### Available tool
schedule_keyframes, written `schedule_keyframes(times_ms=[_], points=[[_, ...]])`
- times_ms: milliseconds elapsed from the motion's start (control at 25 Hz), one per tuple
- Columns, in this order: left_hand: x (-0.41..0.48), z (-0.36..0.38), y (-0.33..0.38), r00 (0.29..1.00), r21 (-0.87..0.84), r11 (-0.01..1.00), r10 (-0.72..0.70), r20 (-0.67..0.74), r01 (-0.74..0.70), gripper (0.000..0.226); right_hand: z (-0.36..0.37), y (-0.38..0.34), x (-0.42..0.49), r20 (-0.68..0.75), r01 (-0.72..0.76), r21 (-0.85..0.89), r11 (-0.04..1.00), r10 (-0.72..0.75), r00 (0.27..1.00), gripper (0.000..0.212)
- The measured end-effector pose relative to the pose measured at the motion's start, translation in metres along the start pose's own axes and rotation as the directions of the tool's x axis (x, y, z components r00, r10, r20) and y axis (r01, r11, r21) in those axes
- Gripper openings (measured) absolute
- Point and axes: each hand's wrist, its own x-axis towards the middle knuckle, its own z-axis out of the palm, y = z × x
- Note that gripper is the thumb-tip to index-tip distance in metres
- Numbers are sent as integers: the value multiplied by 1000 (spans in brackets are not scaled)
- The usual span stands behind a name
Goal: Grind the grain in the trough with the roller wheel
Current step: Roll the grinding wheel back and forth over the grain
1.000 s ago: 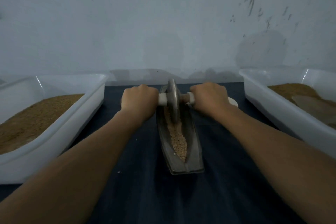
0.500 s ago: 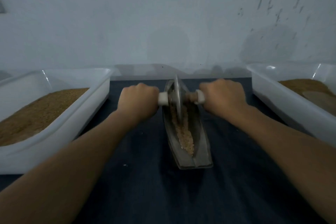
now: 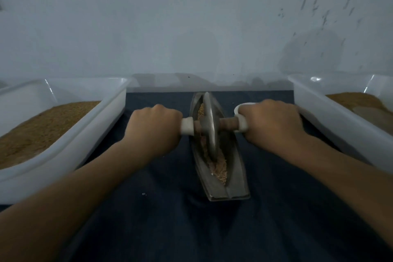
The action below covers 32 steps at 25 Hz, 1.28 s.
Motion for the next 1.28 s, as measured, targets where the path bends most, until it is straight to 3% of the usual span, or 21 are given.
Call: schedule_keyframes(times_ms=[80,200,280,400,440,640,720,800,880,960,1000,1040,1120,1200,1280], points=[[30,2,5,985,-16,994,-105,137,108,9,4,-7,32,135,-68,87,994,55,989,27],[45,-2,6,974,-27,995,-89,209,97,13,8,-4,41,245,-116,151,982,76,967,26],[22,-4,3,994,-20,1000,-17,107,19,9,7,3,13,132,-58,113,992,43,990,31],[-18,-13,-4,985,-13,991,129,-115,-131,37,-8,9,-31,-150,54,80,995,-41,988,28],[-18,-13,-6,980,2,992,125,-155,-126,40,-7,12,-34,-174,71,76,995,-57,983,25],[28,8,6,991,-15,993,-112,68,113,7,11,-5,27,62,-54,45,998,52,997,18],[47,7,6,977,-42,989,-136,162,145,12,15,-6,47,165,-100,55,994,89,982,12],[42,3,6,978,-37,993,-103,183,112,13,13,0,38,184,-87,89,992,69,980,19],[17,1,3,998,-40,999,-8,65,11,21,6,3,3,20,-3,72,997,2,1000,32],[-7,-8,-3,987,-13,992,121,-109,-124,32,-7,7,-27,-178,47,90,995,-30,984,30],[-9,-11,-6,978,-4,989,143,-149,-145,33,-10,10,-31,-203,60,88,994,-41,978,27],[-9,-9,-5,983,10,991,133,-129,-132,32,-10,10,-29,-189,43,55,998,-32,981,25],[3,1,-1,999,-2,999,33,40,-33,25,-5,2,-8,-21,-13,-15,1000,12,1000,25],[31,2,3,985,-28,996,-79,157,84,14,2,-4,23,139,-71,60,996,62,988,22],[46,-2,6,977,-31,993,-107,183,115,12,8,-5,36,241,-148,99,984,121,963,12]])
